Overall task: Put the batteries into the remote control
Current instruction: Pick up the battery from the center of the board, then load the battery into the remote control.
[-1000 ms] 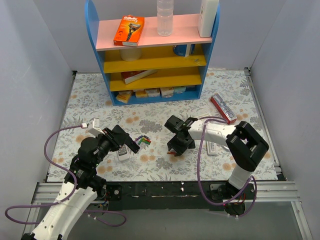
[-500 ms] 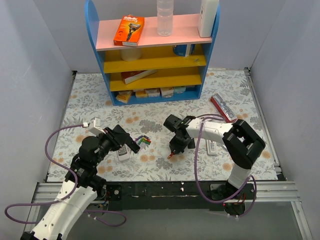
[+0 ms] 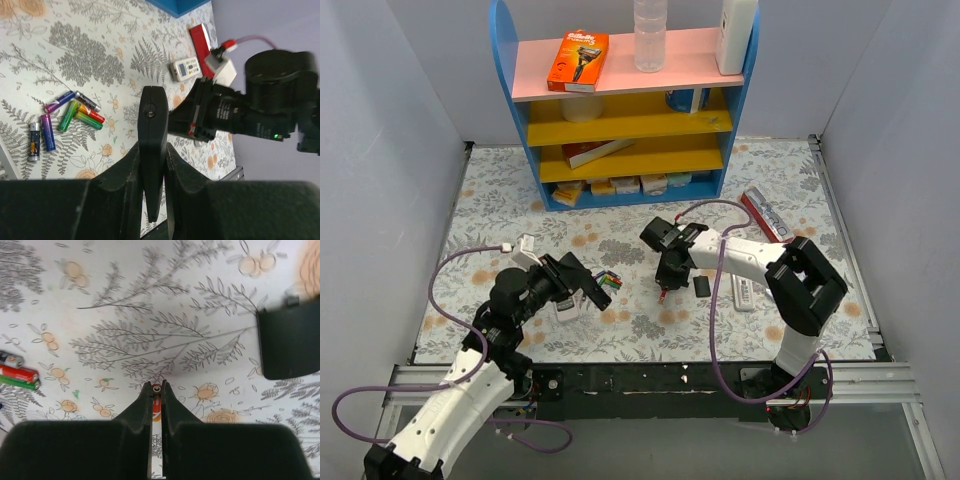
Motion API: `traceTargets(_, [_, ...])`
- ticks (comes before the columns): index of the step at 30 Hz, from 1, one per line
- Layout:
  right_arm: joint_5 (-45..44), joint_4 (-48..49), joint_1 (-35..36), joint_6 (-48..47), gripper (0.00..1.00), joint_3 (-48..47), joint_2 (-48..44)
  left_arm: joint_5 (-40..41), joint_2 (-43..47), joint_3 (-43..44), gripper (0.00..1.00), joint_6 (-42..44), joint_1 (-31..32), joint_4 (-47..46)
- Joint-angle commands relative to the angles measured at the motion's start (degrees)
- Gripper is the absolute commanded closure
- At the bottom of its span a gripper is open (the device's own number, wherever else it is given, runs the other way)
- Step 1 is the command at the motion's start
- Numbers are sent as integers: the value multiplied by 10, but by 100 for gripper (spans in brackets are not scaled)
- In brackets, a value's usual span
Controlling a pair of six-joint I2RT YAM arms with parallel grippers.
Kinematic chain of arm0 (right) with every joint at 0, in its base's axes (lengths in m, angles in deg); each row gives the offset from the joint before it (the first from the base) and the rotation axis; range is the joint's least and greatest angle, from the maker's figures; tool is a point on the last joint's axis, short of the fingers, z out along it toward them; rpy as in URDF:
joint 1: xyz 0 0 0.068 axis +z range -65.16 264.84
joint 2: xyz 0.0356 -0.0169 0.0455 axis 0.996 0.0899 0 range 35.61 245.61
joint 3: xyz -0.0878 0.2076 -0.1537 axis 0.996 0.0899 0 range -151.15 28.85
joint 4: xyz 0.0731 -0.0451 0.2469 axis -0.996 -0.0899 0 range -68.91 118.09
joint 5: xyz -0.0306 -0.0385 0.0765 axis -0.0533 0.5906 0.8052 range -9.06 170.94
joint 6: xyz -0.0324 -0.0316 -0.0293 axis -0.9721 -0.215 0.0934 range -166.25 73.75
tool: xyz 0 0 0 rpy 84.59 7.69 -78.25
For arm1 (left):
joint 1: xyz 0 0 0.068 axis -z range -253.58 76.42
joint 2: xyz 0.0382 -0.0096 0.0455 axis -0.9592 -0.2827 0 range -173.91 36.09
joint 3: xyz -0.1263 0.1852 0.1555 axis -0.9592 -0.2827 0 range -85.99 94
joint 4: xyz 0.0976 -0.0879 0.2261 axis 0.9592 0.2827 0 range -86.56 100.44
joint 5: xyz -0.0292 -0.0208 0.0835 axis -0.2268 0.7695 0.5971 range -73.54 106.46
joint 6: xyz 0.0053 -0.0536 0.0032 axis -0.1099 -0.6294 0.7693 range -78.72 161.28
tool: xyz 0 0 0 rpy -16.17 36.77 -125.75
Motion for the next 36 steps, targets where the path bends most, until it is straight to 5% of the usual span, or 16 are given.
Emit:
traceTargets(1, [-56,50,7,-149,99,-29,-41,-49,-26,-37,100,-30,3,-81])
traceTargets(18, [-5,247,76,-465,99,34,-251,-127,-208,-74,100,-47,3,-421])
traceTargets(36, [24,347,147,-539,99,60,-273,-152,-282,-51,100,-100,6,-546])
